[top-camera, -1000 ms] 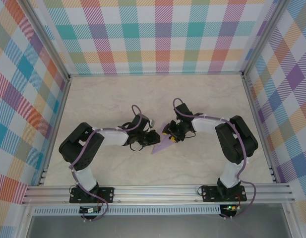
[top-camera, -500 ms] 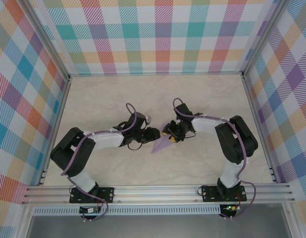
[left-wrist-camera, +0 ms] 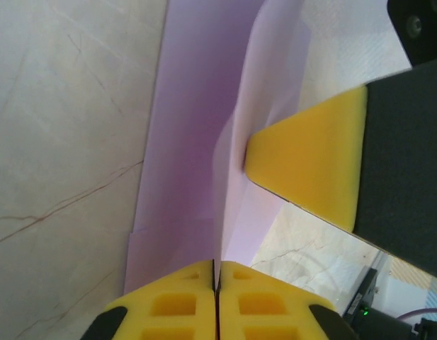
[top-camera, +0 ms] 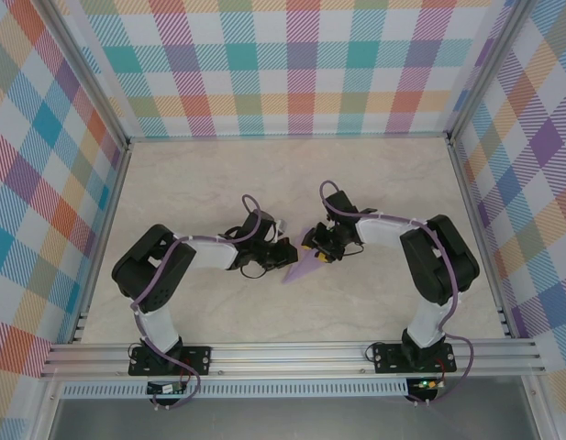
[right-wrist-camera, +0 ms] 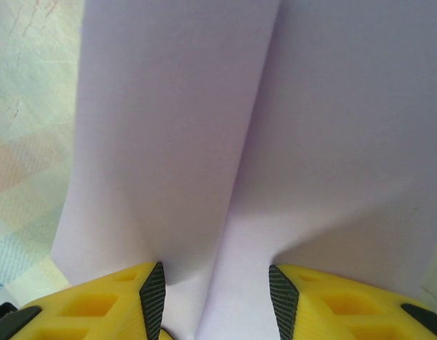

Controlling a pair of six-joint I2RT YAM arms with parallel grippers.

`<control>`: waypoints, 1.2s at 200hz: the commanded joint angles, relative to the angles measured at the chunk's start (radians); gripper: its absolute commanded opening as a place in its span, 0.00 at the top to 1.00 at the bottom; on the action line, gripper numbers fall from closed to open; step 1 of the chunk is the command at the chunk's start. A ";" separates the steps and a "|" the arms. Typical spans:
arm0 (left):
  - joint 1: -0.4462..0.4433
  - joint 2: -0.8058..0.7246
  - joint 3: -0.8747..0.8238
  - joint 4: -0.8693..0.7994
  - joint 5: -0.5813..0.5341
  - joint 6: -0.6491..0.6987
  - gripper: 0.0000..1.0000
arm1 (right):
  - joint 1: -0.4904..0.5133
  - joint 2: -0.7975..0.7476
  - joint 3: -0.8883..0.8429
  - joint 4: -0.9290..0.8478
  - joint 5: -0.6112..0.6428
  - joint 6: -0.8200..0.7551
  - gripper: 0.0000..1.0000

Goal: Fold a paper plane with a square sheet of paper (pick it up from the middle)
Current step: Fourth fold the wing at the center of the table.

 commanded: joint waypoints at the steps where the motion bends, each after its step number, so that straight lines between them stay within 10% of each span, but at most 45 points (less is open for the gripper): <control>1: 0.014 0.023 0.024 0.054 0.051 -0.004 0.99 | -0.017 -0.036 -0.057 -0.094 0.071 -0.094 0.52; 240: 0.002 0.120 0.133 -0.079 0.152 0.120 0.99 | -0.057 -0.075 -0.062 0.051 -0.080 -0.218 0.42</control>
